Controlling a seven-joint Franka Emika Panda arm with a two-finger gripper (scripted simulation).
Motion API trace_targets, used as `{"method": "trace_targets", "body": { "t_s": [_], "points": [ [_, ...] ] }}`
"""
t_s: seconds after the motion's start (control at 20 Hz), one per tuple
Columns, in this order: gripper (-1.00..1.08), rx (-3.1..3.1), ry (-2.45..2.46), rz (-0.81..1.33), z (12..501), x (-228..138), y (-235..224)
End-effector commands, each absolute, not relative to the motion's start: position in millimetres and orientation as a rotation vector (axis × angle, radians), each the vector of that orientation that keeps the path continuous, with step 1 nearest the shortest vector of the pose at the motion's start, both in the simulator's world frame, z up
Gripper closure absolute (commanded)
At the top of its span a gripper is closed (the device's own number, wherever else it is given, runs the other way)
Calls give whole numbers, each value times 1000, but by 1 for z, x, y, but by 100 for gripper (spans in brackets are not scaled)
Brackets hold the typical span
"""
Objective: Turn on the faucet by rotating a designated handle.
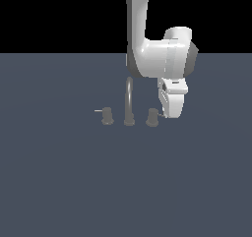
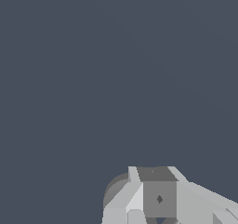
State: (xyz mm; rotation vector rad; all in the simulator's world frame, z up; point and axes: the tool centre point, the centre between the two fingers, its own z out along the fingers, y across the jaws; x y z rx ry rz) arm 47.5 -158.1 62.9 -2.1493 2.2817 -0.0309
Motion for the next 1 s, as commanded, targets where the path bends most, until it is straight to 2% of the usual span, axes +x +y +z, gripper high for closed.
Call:
{"method": "trace_targets", "body": {
  "t_s": [0.0,0.15,0.7,0.75,0.8,0.95],
  "points": [
    [108,-2160,2279,-2,63,34,-149],
    [108,-2147,2291,-22,63,36,-159],
    [108,-2159,2282,-1,63,13,-116],
    [108,-2159,2282,-1,63,13,-116],
    [108,-2129,2316,-23,63,13,-140],
    [108,-2141,2303,-14,63,18,-116]
  ]
}}
